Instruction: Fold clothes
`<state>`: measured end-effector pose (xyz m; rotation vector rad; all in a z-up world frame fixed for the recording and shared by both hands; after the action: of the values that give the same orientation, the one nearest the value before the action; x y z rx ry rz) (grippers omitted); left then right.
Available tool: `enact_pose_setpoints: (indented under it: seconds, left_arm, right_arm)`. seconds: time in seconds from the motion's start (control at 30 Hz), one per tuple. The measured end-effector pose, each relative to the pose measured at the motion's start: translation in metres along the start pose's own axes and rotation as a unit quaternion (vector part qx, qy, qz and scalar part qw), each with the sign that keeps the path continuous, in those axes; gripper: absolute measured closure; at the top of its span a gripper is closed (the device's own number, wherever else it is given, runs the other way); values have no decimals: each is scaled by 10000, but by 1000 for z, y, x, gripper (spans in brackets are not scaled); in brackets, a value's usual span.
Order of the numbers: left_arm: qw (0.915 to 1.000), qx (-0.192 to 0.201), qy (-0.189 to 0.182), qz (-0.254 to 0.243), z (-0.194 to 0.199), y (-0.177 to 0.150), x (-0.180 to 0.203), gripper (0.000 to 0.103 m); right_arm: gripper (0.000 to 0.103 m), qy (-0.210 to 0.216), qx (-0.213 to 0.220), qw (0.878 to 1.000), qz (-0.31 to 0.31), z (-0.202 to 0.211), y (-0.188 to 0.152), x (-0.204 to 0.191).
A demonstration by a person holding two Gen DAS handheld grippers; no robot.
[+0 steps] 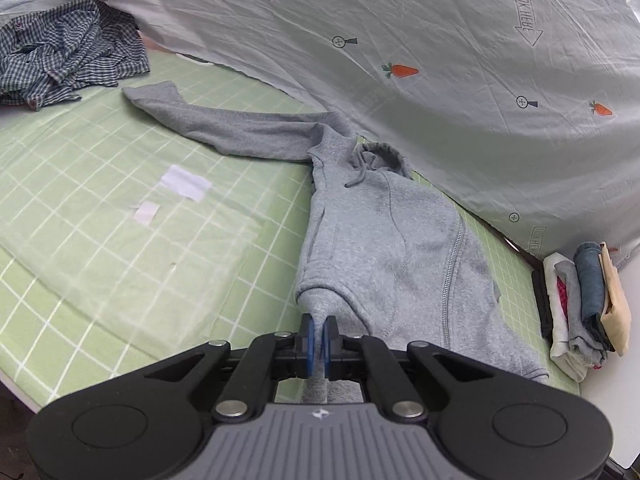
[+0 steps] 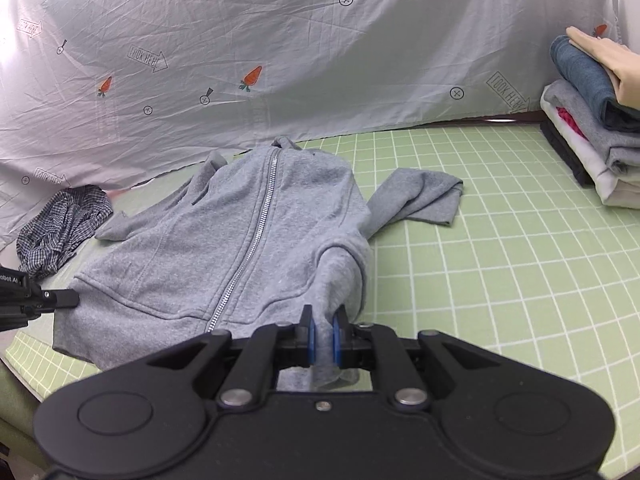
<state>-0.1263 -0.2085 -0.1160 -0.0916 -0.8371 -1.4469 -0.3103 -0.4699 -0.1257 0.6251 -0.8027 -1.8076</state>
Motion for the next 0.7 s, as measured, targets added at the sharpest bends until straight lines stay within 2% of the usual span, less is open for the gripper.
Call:
enact_pose_setpoints:
  seconds: [0.2, 0.37, 0.5, 0.57, 0.63, 0.67, 0.7]
  left_arm:
    - [9991, -225, 347, 41, 18, -11, -56, 99]
    - [9958, -654, 638, 34, 10, -28, -98, 98]
    - [9935, -905, 682, -30, 3, -33, -110, 97]
    - [9931, -872, 755, -196, 5, -32, -106, 95]
    - [9937, -749, 748, -357, 8, -27, -100, 86]
    - [9941, -697, 733, -405, 9, -24, -96, 78]
    - [9944, -649, 710, -436, 9, -21, -92, 72]
  right_arm:
    - [94, -64, -362, 9993, -122, -2, -29, -37]
    - [94, -249, -592, 9977, -210, -3, -56, -61]
    - [92, -478, -753, 9954, -357, -7, -69, -66]
    - [91, -557, -835, 9941, -421, -8, -71, -65]
    - [85, -650, -809, 9935, -469, -6, -69, -63]
    - [81, -705, -721, 9939, -456, -4, -64, -61]
    - [73, -740, -642, 9941, -465, -2, -60, -59]
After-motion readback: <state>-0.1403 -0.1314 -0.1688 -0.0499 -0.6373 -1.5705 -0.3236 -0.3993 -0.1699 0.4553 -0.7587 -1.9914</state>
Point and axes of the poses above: each gripper's, at about its wrist camera, not at the fingertips, and z roughly against the way its jaws point, x to its right, y to its top, the point moved 7 cm from there along -z, roughly the way its jaws point, and after that the axes turned 14 degrees about z, right-handed, at the moved point
